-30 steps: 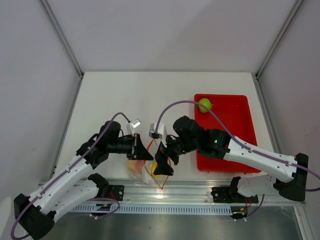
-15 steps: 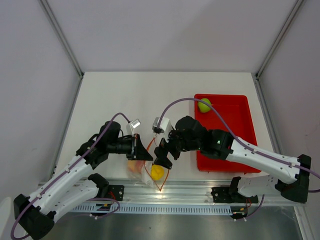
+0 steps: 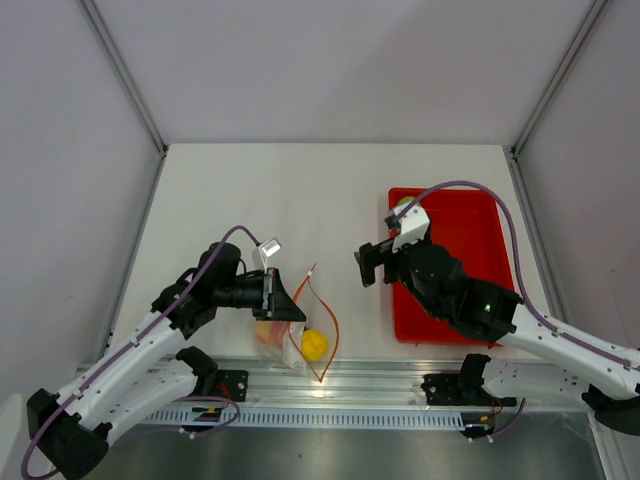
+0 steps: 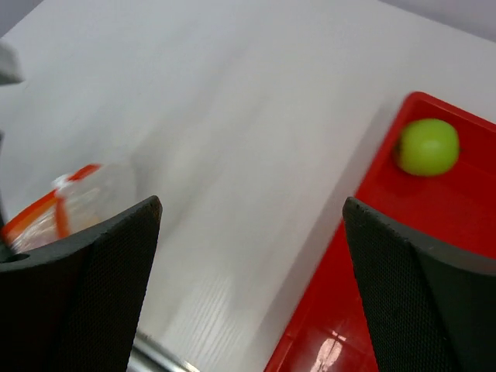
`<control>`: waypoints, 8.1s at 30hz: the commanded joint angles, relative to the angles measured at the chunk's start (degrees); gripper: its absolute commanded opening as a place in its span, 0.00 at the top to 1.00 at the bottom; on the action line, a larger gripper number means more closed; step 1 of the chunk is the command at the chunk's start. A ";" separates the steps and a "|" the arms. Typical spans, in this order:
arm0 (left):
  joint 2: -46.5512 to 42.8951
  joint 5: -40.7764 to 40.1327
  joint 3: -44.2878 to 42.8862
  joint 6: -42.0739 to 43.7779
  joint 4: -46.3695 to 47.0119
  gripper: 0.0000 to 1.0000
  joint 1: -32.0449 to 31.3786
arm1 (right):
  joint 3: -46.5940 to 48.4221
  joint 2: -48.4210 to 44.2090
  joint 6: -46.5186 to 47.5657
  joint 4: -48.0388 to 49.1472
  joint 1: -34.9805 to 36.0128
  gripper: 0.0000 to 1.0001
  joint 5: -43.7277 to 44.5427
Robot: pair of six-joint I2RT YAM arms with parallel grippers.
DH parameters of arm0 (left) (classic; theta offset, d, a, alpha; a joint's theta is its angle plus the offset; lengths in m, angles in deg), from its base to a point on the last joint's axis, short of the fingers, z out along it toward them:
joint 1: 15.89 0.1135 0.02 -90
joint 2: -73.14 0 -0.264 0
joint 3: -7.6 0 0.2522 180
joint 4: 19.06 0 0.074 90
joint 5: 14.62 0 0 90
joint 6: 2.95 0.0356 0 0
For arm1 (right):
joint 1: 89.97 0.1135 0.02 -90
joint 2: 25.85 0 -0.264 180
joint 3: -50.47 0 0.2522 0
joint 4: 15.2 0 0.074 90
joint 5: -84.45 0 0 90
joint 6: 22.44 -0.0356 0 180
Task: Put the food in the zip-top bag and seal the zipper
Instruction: Pick up the fake fruit from the bin, then place the fake fruit in the zipper food storage bag, then zip the zipper food storage bag at the center of the board.
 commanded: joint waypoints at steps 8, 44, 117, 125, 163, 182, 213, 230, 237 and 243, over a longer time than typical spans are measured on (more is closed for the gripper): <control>-0.55 0.41 1.16 0.69 2.42 0.99 -0.15 | -9.35 -5.60 -18.84 3.00 -20.21 0.01 8.67; -5.56 4.36 6.52 -2.56 6.55 0.99 -0.24 | -15.15 37.99 -44.17 44.74 -62.33 0.00 -48.66; -5.30 -1.96 4.15 -1.86 -0.13 0.99 -0.15 | -21.22 22.23 -38.38 37.41 -52.78 1.00 -36.97; -4.59 -2.49 2.48 -2.65 3.46 0.99 -0.24 | -20.08 -2.14 -25.37 15.97 -48.62 1.00 -37.66; 1.39 0.23 2.39 -2.30 10.24 0.99 -0.24 | -8.48 4.33 -10.59 8.63 7.89 1.00 -34.77; 3.76 1.20 0.55 -0.19 9.36 0.99 -0.15 | -10.32 7.85 -13.93 10.82 10.00 0.01 -24.13; -5.99 6.73 -9.73 -1.50 -1.36 0.99 -0.41 | -6.89 -3.91 -21.23 -0.69 11.14 0.01 2.42; -9.34 11.04 -8.77 -5.81 -0.22 0.99 -2.43 | -12.69 -13.78 5.66 5.89 -0.71 0.23 -39.76; -11.79 11.13 -10.35 -6.07 -2.85 0.99 -2.35 | -12.86 -8.94 8.92 10.55 -7.75 0.35 -51.55; -12.41 11.83 -9.65 -6.34 -3.56 0.99 -2.44 | -14.01 -6.84 8.57 18.28 -13.89 0.33 -63.12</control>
